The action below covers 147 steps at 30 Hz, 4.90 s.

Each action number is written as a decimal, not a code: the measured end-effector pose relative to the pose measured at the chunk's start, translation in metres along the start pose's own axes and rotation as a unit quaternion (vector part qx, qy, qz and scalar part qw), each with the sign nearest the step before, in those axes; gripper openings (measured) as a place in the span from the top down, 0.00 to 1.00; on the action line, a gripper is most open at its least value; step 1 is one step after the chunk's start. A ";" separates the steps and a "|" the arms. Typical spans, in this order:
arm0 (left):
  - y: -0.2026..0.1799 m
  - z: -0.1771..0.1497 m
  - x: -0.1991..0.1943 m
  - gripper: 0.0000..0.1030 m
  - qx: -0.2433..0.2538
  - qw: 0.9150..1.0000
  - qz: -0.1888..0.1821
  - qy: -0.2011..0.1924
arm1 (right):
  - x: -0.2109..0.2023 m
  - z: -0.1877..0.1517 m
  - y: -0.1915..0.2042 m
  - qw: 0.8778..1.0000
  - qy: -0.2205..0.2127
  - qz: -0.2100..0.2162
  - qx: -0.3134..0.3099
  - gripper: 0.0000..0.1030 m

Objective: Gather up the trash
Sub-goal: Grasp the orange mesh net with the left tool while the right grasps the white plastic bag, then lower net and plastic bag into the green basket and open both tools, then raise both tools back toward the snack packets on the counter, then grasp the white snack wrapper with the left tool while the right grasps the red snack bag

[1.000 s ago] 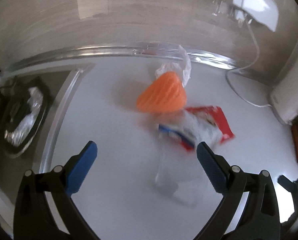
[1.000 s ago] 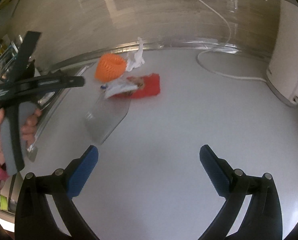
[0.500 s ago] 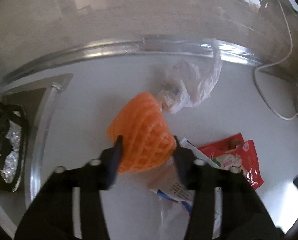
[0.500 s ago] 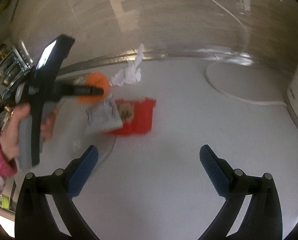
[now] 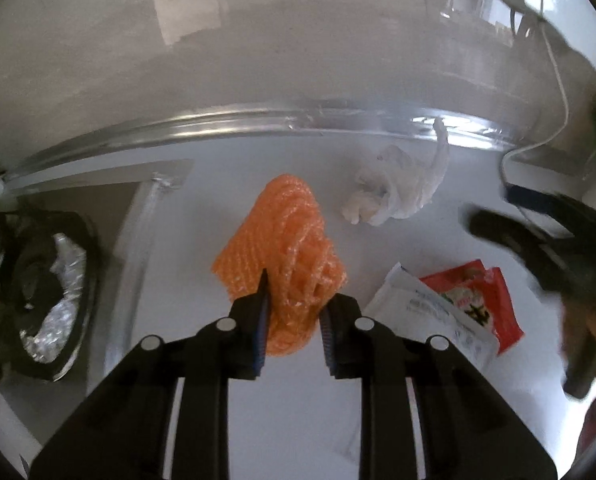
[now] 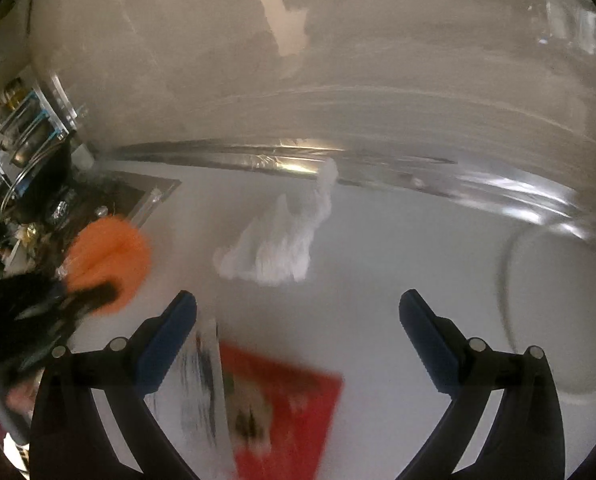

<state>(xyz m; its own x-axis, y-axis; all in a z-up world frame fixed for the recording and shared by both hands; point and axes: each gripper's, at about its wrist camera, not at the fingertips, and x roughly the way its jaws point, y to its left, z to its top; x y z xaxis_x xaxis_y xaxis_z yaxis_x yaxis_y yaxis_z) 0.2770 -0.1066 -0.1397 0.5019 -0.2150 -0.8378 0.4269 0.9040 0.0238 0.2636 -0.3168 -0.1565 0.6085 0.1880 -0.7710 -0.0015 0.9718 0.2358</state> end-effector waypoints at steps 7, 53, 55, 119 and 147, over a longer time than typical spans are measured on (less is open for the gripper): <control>0.014 -0.028 -0.049 0.79 -0.026 1.000 -0.004 -0.017 | 0.057 0.033 0.010 0.998 0.057 -0.011 -0.012 0.07; 0.082 -0.377 -0.220 0.79 0.019 0.992 -0.121 0.032 | -0.218 -0.340 0.296 0.999 0.038 0.008 -0.027 0.80; 0.083 -0.394 -0.214 0.79 0.013 0.991 -0.127 0.048 | -0.213 -0.349 0.303 0.998 0.056 0.015 -0.033 0.80; 0.085 -0.342 -0.217 0.08 -0.047 0.998 -0.037 -0.006 | -0.209 -0.336 0.244 0.999 0.012 -0.028 -0.044 0.02; -0.040 -0.020 0.003 0.08 -0.144 0.987 -0.033 0.058 | -0.152 -0.186 0.041 0.993 -0.049 -0.103 -0.002 0.02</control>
<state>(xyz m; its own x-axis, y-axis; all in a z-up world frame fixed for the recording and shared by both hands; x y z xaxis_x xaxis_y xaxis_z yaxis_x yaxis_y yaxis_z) 0.2460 -0.1360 -0.1539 0.3832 -0.2488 -0.8895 0.2157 0.9605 -0.1758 0.0238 -0.2789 -0.1396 0.6702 -0.0293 -0.7416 0.1274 0.9889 0.0761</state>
